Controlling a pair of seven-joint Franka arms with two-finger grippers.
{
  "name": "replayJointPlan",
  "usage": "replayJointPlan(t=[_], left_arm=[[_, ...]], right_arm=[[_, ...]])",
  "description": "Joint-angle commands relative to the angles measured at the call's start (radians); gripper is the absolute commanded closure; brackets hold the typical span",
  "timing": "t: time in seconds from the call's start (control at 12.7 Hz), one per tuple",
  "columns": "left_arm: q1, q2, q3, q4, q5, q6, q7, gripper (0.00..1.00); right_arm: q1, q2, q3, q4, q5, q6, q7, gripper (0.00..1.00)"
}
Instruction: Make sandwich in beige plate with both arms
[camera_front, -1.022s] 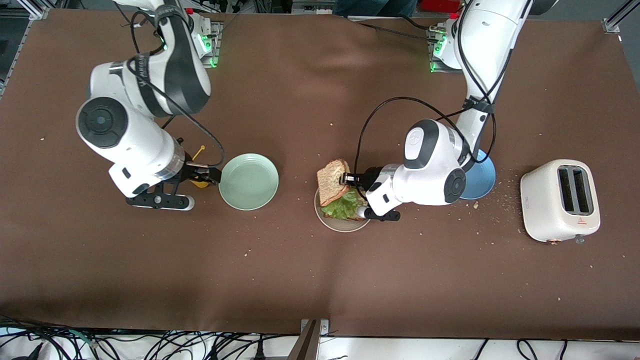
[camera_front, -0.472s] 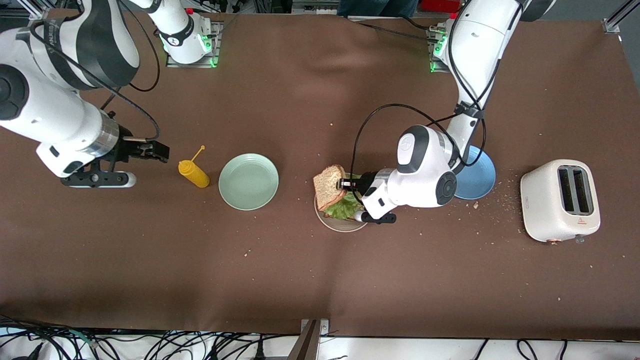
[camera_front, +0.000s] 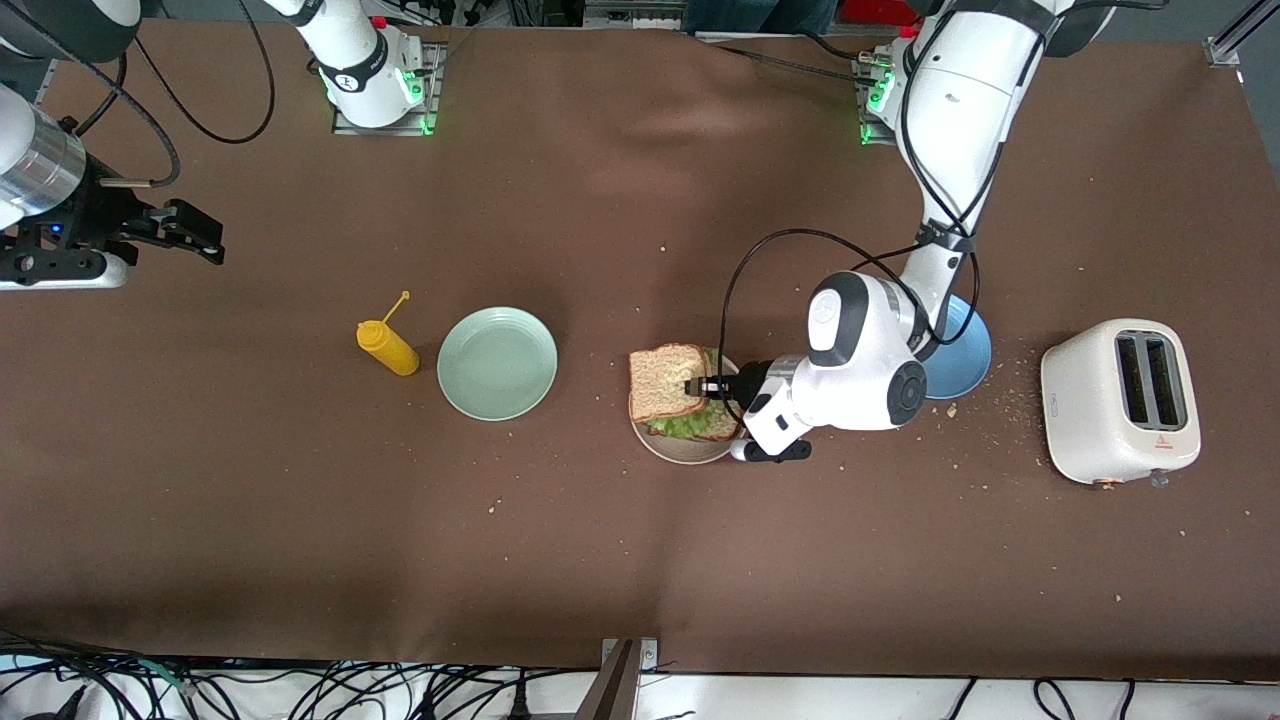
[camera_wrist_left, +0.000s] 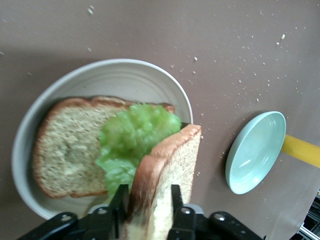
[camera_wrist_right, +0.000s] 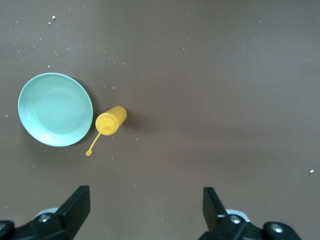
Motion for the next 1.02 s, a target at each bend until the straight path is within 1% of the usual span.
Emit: replayJointPlan(t=[0.0, 0.08, 0.24, 0.39, 0.47, 0.63, 0.71, 0.79, 0.86, 0.94], left_arm=[[0.041, 0.012, 0.001, 0.015, -0.023, 0.003, 0.059, 0.01], [0.052, 0.012, 0.001, 0.014, -0.021, 0.003, 0.064, 0.01], [0.105, 0.006, 0.003, 0.014, -0.021, 0.000, 0.069, 0.01], [0.165, -0.004, 0.007, 0.014, 0.004, -0.003, 0.067, 0.00], [0.184, -0.010, 0.020, 0.015, 0.084, -0.007, 0.064, 0.00], [0.222, -0.049, 0.055, 0.014, 0.300, -0.042, 0.060, 0.00], [0.249, -0.075, 0.057, 0.014, 0.368, -0.096, 0.053, 0.00], [0.280, -0.103, 0.069, 0.015, 0.429, -0.163, 0.053, 0.00], [0.314, -0.135, 0.075, 0.017, 0.502, -0.232, 0.053, 0.00], [0.335, -0.170, 0.075, 0.017, 0.575, -0.288, 0.053, 0.00]], right_arm=[[-0.021, -0.023, 0.023, -0.028, 0.026, 0.016, 0.074, 0.00], [-0.021, -0.016, 0.016, -0.024, 0.028, 0.050, 0.068, 0.00], [-0.021, 0.003, 0.012, -0.008, 0.028, 0.106, 0.068, 0.00], [-0.022, 0.008, 0.012, -0.007, 0.032, 0.110, 0.060, 0.00], [-0.022, 0.007, 0.012, 0.004, 0.033, 0.099, 0.060, 0.00], [-0.025, 0.008, 0.009, 0.018, 0.017, 0.073, 0.060, 0.00], [-0.028, 0.008, -0.011, 0.018, -0.001, 0.071, 0.031, 0.00], [-0.030, 0.017, -0.042, 0.019, 0.003, 0.071, -0.020, 0.00], [-0.031, 0.019, -0.060, 0.019, 0.008, 0.074, -0.029, 0.00], [-0.031, 0.020, -0.062, 0.019, 0.008, 0.074, -0.024, 0.00]])
